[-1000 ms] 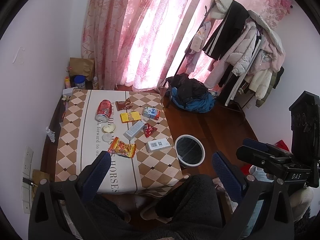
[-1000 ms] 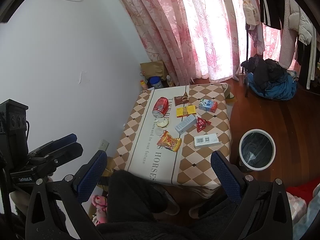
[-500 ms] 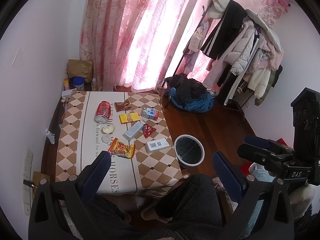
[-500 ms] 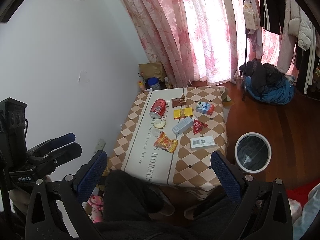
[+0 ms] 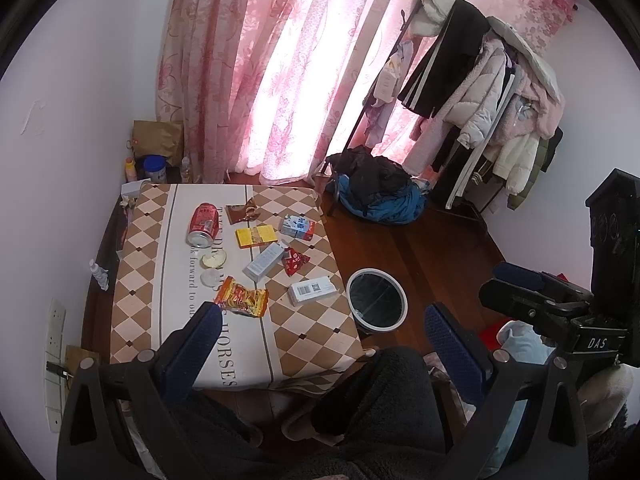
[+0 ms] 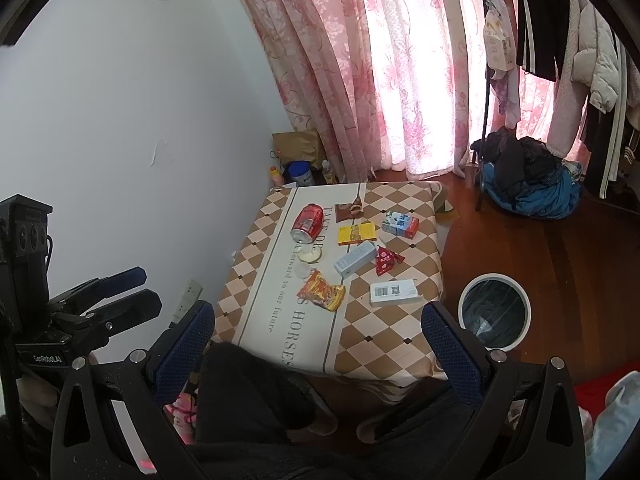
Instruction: Collect trash
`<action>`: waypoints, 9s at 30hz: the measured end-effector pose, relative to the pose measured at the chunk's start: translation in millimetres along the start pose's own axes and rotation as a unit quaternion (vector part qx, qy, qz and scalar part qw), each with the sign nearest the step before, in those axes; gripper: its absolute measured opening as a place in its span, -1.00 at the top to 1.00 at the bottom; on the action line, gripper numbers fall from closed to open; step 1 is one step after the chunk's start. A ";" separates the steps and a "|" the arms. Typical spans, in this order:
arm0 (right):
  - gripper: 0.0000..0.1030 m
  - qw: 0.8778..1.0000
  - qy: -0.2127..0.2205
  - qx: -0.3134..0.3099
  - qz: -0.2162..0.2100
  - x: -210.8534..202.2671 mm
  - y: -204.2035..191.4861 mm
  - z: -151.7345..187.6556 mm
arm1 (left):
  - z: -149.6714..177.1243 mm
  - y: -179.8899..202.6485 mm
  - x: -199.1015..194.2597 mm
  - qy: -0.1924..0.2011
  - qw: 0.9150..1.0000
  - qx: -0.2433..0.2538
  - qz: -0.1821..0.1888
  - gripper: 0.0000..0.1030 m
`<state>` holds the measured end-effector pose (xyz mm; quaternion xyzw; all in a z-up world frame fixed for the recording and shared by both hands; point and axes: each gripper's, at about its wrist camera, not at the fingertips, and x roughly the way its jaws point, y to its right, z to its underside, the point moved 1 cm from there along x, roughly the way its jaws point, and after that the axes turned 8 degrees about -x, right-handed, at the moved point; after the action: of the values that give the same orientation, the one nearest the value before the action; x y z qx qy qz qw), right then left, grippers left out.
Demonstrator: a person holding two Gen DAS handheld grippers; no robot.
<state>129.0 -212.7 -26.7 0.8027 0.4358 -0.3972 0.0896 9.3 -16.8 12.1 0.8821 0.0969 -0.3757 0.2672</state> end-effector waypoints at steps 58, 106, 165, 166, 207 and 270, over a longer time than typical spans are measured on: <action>-1.00 0.954 -0.162 0.251 0.020 264.2 140.3 36.8 | -0.5 -144.9 251.2 -0.090 0.959 -0.051 -0.265 -1.00; -0.03 0.958 -0.202 0.157 0.131 433.1 171.8 68.4 | -17.8 -143.6 459.0 -0.253 0.948 0.032 -0.192 0.31; 0.02 0.945 -0.202 0.231 0.108 312.9 516.3 164.1 | 38.6 161.8 619.3 -0.320 0.946 0.028 -0.033 -0.46; 0.00 0.944 -0.207 0.234 0.102 321.6 520.7 167.1 | 38.5 158.8 620.8 -0.315 0.948 0.026 -0.038 -0.70; -1.00 0.910 -0.206 0.278 0.228 243.1 489.8 183.2 | 43.1 169.3 524.3 -0.184 0.969 0.105 -0.124 -0.98; -0.11 0.944 -0.319 -0.021 0.085 569.4 197.5 -93.6 | -113.1 -236.6 476.4 -0.160 0.945 -0.007 -0.286 -0.50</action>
<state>507.1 71.6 -411.6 0.6657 0.3227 -0.6144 0.2742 323.4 228.9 -357.7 0.7434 0.3039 -0.5719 0.1668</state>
